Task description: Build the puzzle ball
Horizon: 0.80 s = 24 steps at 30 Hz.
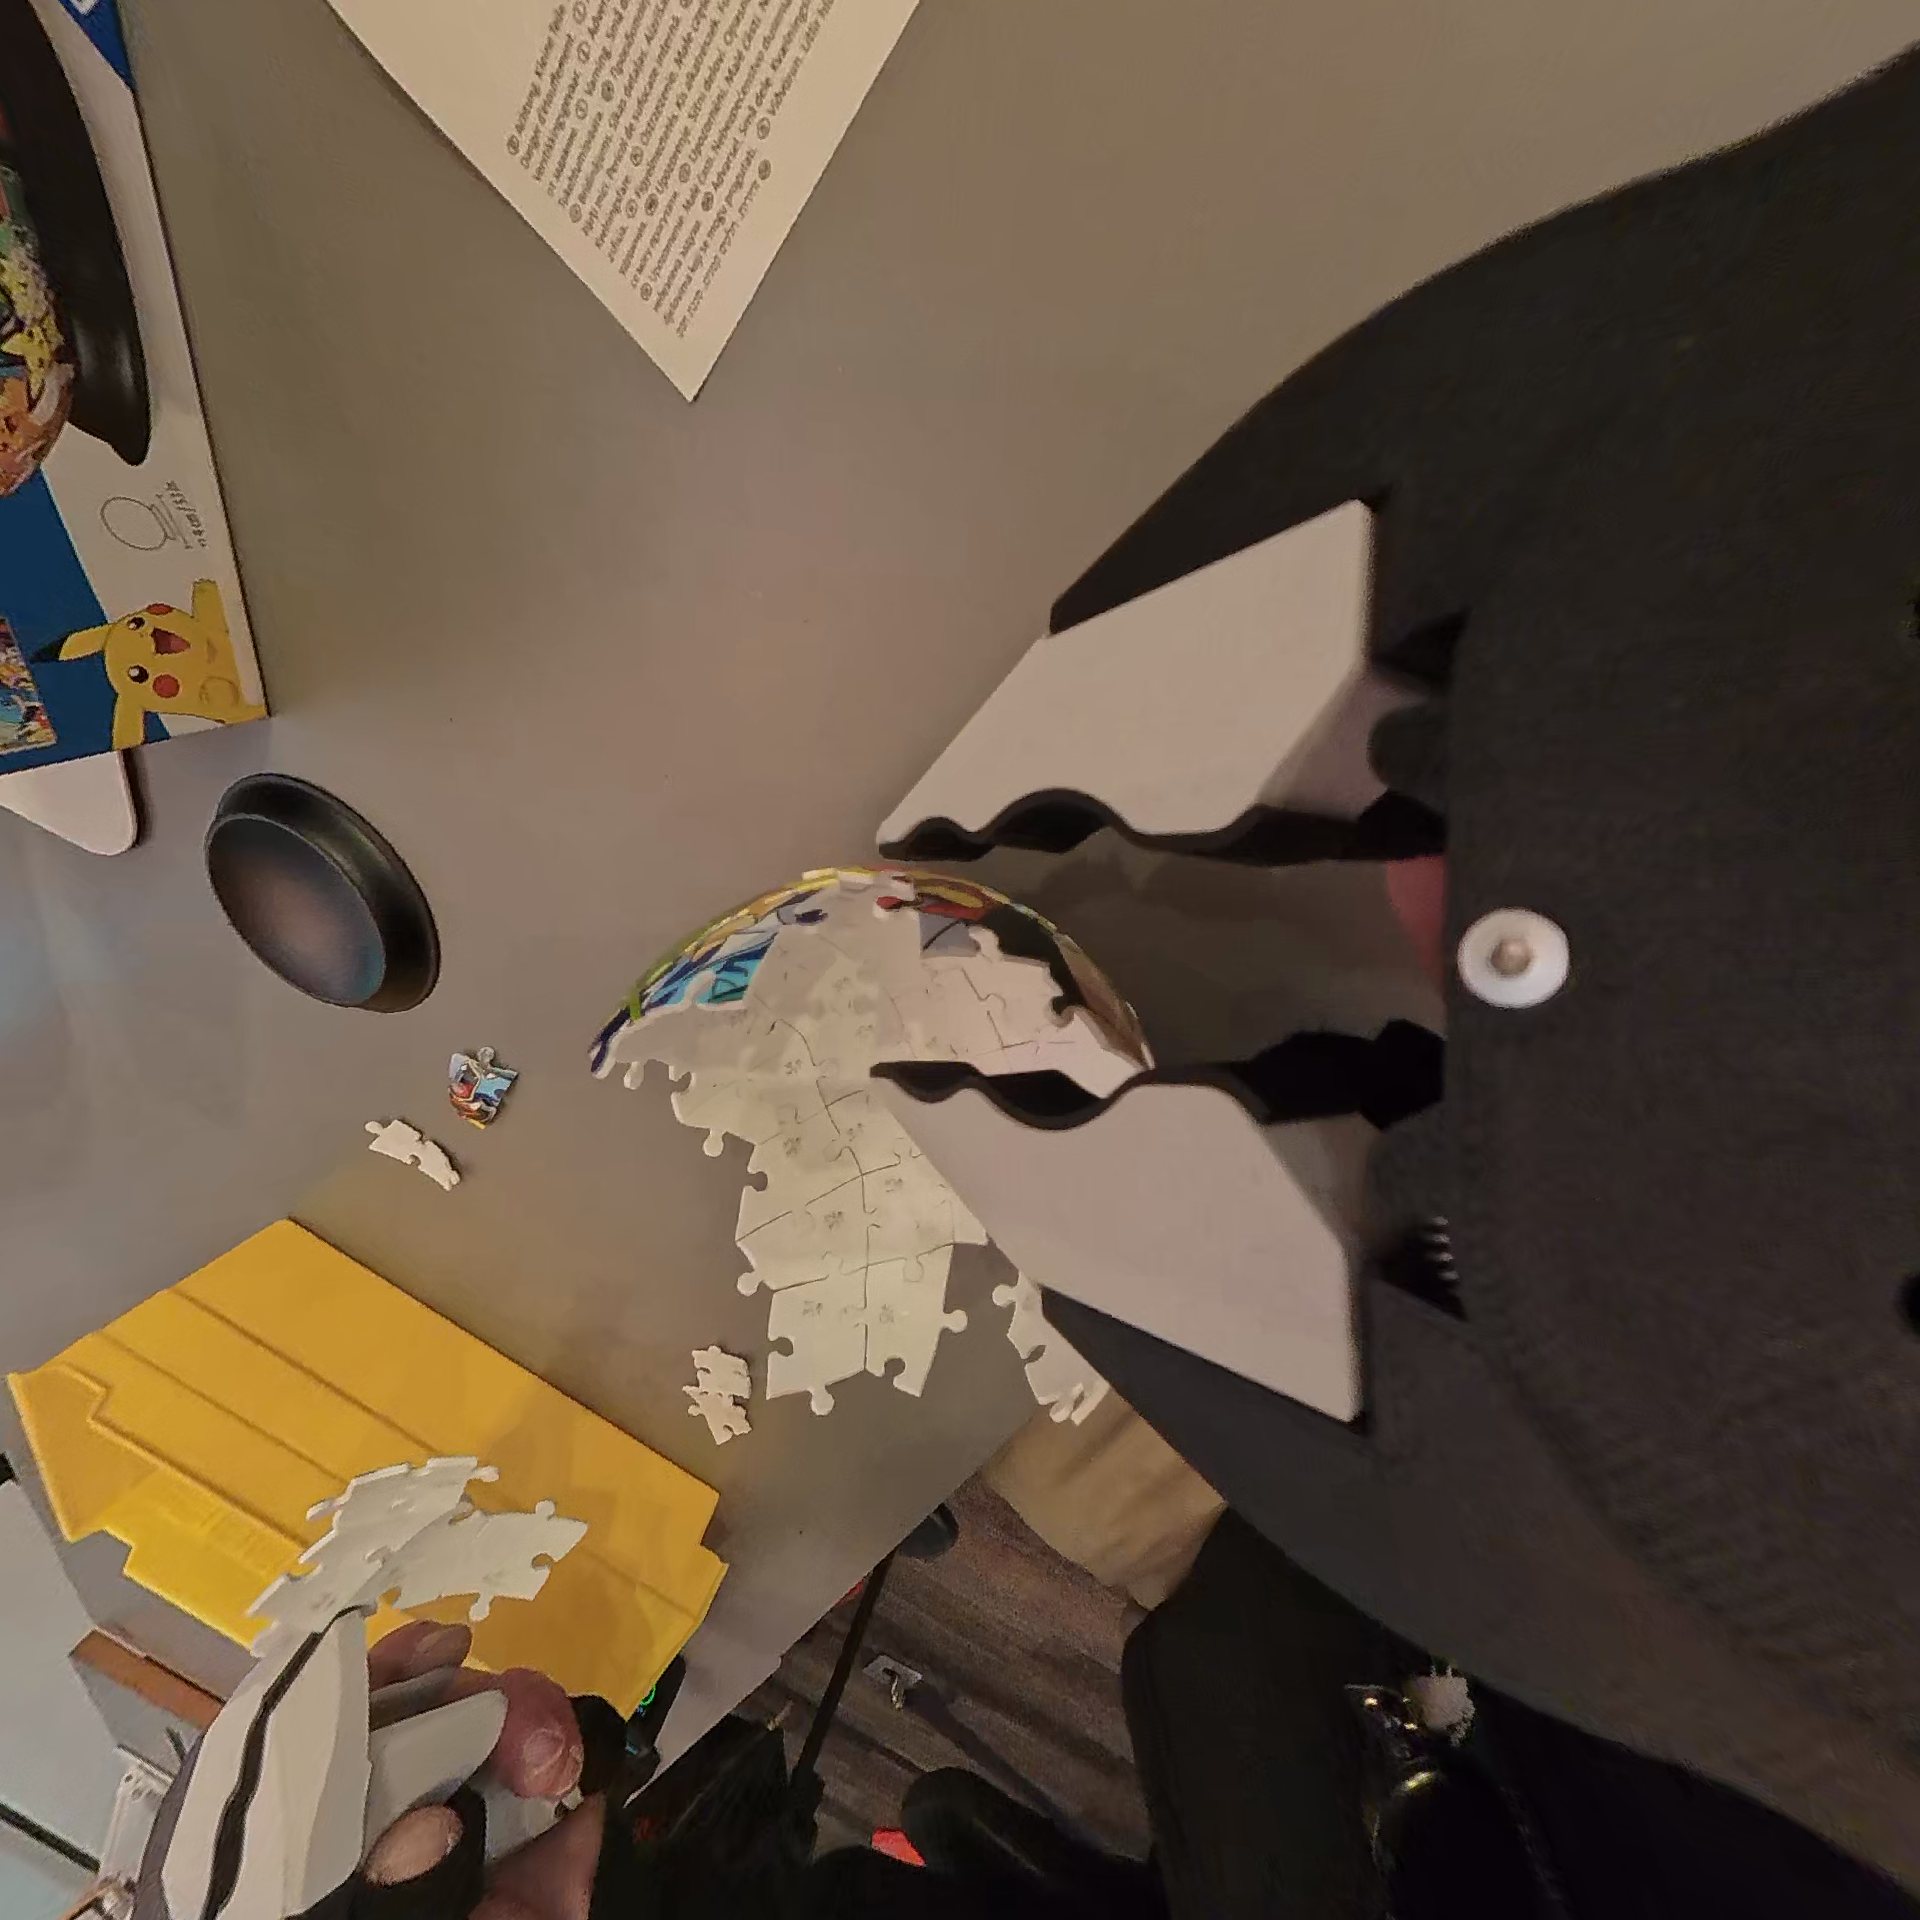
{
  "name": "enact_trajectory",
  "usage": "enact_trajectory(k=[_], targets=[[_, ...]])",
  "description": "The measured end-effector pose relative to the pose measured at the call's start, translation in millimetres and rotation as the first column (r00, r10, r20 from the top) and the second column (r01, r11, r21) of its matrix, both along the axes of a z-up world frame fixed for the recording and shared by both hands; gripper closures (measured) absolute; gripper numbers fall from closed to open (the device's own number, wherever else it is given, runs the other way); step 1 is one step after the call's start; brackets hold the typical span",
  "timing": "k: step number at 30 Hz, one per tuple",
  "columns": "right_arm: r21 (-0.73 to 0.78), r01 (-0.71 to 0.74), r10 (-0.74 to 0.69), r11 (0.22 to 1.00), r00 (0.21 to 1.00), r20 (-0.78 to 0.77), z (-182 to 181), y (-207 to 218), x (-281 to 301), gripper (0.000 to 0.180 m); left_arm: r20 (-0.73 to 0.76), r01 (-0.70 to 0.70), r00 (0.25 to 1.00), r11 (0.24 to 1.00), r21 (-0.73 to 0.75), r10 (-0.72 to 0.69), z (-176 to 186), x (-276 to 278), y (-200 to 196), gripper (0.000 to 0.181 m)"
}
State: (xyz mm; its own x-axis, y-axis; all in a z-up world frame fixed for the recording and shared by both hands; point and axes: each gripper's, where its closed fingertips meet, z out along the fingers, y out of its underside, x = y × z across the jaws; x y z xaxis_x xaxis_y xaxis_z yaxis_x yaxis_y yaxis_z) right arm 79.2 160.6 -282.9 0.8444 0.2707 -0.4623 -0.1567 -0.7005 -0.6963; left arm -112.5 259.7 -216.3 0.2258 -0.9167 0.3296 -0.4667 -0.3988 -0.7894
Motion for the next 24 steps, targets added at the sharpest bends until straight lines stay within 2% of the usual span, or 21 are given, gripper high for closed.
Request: enact_trajectory(k=[10,17,24], targets=[[0.068,0.017,-0.017,0.998,1.0,-0.003,26,-1,14,0.14,0.087,-0.145,0.987,0.987,0.076,0.138,55,-50,28,0.179],[0.083,0.009,-0.013,0.997,0.999,0.036,37,-4,21,0.14,0.093,-0.159,0.984,0.986,0.057,0.153,53,-57,29,0.179],[-0.041,-0.046,0.048,0.998,0.998,0.049,8,-21,12,0.142,0.079,-0.084,0.993,0.996,0.021,0.082,42,-31,21,0.179]])
